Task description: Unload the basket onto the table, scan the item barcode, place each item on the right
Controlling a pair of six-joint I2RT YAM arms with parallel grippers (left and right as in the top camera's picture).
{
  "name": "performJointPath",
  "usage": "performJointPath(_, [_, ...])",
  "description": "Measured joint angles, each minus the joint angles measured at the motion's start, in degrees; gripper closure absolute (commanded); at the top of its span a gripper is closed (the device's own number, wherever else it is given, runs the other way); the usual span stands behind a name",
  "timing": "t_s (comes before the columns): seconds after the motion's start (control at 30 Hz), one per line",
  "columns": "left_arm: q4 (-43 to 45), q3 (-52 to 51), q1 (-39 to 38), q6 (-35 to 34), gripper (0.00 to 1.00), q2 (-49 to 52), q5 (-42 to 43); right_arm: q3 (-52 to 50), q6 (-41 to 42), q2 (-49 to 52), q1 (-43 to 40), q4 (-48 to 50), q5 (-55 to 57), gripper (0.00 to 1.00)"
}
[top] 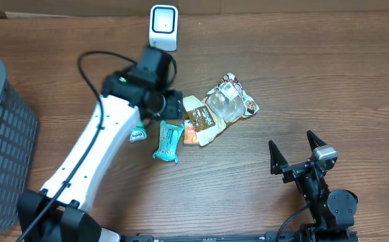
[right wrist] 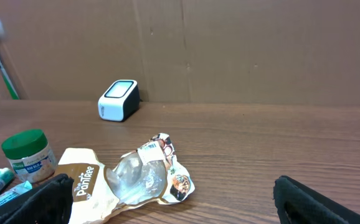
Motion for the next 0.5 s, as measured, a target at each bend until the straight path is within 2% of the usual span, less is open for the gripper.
performJointPath(0.2, [-5.07,8.2,8.33,6.82,0.12,0.0,1.42,0.0,-0.02,0.0,0.0,0.04,0.0,0.0])
performJointPath(0.37, [-5.79,9.18,17.88,13.25,0.02,0.0,5.79,0.0,0.02,0.0,0.0,0.02,0.02,0.0])
performJointPath(0.5, [-6.14,9.18,24.28,16.87,0.0,0.0,8.22,0.0,0.0,0.0,0.0,0.0,0.02,0.0])
